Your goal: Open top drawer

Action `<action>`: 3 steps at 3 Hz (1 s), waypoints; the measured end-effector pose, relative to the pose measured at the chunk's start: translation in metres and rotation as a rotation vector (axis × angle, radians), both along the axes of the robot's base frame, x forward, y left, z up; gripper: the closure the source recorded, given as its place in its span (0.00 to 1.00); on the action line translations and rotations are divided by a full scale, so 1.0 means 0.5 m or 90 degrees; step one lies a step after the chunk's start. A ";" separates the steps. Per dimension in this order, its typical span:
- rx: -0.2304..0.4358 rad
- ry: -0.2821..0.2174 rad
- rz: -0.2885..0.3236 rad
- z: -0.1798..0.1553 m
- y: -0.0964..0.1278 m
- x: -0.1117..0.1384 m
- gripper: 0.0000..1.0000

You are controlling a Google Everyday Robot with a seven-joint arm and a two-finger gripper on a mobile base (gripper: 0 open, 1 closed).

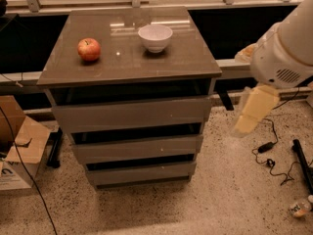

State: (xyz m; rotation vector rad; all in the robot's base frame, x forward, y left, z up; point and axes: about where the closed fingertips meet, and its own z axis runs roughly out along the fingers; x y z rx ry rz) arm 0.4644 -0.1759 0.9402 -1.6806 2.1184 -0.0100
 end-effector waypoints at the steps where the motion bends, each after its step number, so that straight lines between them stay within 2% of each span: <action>1: 0.060 -0.019 0.006 -0.059 0.050 0.055 0.00; 2: 0.079 0.011 0.012 -0.121 0.091 0.117 0.00; 3: 0.080 0.016 0.016 -0.129 0.098 0.120 0.00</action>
Offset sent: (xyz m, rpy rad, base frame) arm 0.0941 0.0745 -0.1025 0.1412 0.1156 0.0453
